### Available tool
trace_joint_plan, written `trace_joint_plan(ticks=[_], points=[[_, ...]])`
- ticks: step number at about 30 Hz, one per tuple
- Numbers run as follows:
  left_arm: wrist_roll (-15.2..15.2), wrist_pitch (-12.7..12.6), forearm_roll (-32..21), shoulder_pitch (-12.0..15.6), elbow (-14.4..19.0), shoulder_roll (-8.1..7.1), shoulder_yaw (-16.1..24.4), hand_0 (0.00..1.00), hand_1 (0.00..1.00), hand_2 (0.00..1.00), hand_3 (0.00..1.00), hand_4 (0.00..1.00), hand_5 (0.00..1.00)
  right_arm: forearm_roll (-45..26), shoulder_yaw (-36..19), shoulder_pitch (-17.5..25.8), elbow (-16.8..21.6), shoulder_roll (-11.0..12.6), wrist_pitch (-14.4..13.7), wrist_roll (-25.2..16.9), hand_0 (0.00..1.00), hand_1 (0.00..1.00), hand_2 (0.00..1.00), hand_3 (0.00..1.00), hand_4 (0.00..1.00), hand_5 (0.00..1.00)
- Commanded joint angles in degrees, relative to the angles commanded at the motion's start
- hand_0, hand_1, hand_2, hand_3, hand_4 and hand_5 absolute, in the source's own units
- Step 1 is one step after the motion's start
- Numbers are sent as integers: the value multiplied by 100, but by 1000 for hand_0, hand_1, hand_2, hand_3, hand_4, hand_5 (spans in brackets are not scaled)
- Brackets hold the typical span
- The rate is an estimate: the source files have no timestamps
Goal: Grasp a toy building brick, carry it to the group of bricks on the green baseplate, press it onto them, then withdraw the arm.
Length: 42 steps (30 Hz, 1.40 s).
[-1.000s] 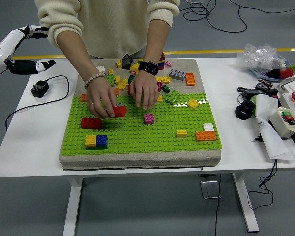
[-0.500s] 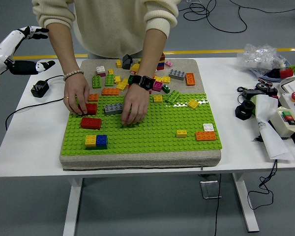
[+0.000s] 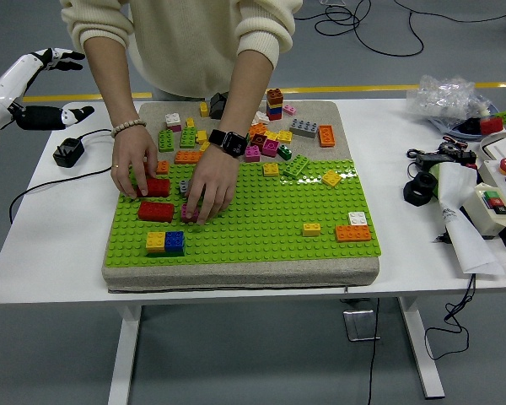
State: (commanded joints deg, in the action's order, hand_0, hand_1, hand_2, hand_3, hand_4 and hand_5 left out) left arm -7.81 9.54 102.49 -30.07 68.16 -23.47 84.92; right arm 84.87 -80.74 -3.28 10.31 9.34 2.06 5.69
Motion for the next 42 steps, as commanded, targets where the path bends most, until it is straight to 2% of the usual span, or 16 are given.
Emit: trace_joint_plan(ticks=[12,17,29,30,35,36,41,42], points=[[42,45,132,6,0,6,-35,912,816,754,800,803,88,-14,-9,5,0,-2,-4,-1,766,714,767,769,967,700],[107,87,359,7,-32,38,-127,912,816,754,800,803,88,-23,-4,8,0,-1,-5,-4,766,714,767,769,967,700],[300,333,707,29,-80,295,-494,910,813,740,786,792,83,-26,-13,4,0,5,-4,-2,766,715,767,769,967,699],[315,352,746,34,-95,328,-535,905,805,694,751,758,69,-23,-17,8,0,4,-3,-2,767,715,767,769,967,699],[358,395,878,57,-156,422,-695,905,805,694,751,758,69,-15,-27,19,0,3,-1,-3,767,715,767,769,967,699],[364,401,897,67,-178,446,-734,903,800,657,680,711,47,-14,-29,20,0,4,0,-4,765,715,767,769,967,699],[373,396,988,111,-253,530,-883,903,800,657,680,711,47,-9,-36,24,0,4,2,-5,765,715,767,769,967,699],[374,392,1000,116,-265,542,-907,895,793,635,635,687,31,-8,-37,25,0,4,3,-6,766,715,767,769,966,699]])
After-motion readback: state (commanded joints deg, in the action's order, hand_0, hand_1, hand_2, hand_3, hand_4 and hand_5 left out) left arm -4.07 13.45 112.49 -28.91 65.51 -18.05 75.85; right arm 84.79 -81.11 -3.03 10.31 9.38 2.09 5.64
